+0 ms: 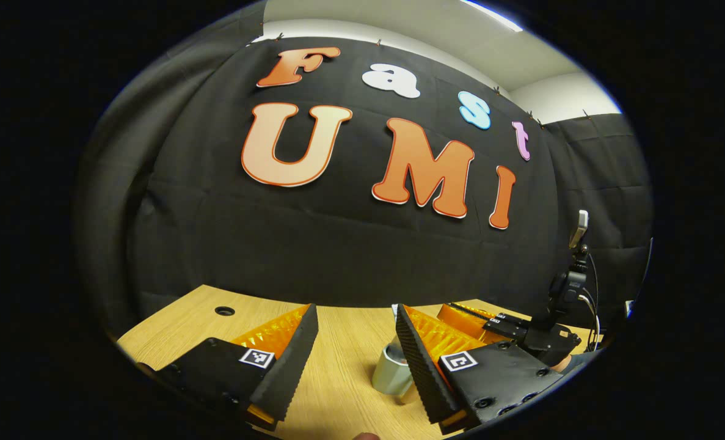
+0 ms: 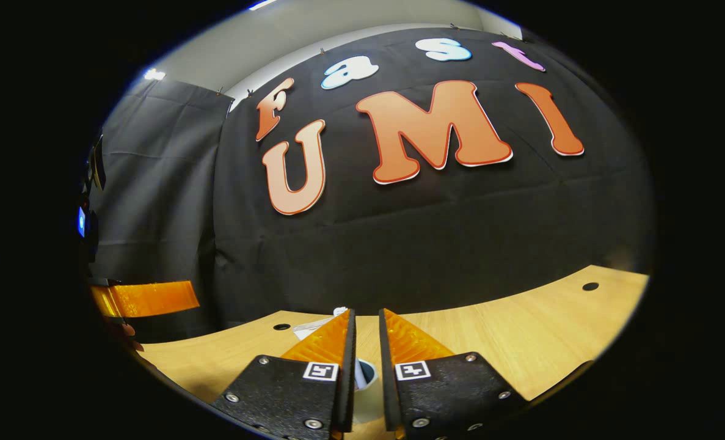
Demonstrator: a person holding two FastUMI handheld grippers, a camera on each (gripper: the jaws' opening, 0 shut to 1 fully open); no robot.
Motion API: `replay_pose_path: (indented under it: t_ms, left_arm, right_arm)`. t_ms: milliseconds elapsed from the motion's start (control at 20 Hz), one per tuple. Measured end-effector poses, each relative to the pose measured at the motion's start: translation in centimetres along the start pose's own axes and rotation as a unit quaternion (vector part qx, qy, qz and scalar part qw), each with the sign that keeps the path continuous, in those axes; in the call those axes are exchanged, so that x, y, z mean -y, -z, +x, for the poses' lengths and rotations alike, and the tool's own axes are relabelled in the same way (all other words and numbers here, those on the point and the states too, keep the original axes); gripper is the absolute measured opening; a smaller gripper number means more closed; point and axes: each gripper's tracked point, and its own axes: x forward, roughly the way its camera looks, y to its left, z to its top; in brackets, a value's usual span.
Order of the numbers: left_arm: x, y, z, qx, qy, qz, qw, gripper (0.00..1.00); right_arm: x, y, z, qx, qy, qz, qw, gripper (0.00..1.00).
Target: Put the toothbrush and toothpaste on the desktop into the cup, then pick up the cup and place it on the coaster on the desktop.
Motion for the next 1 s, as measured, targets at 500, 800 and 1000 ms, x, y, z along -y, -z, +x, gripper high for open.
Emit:
replay_pose_path:
  t_ms: [500,800,1000]
  left_arm:
    - [5.2,2.7,2.7,-0.162,0.000,0.073,0.984,0.88]
    - [6.8,7.5,2.9,-0.334,0.009,0.075,0.939,0.89]
    - [6.5,8.8,2.2,-0.433,0.008,0.080,0.898,0.88]
  right_arm:
    - [4.0,-5.7,-6.8,0.008,-0.001,-0.066,0.998,0.72]
    - [8.4,-10.9,-12.0,0.042,0.021,-0.062,0.997,0.85]
    - [11.7,-12.4,-15.6,0.042,0.046,-0.081,0.995,0.87]
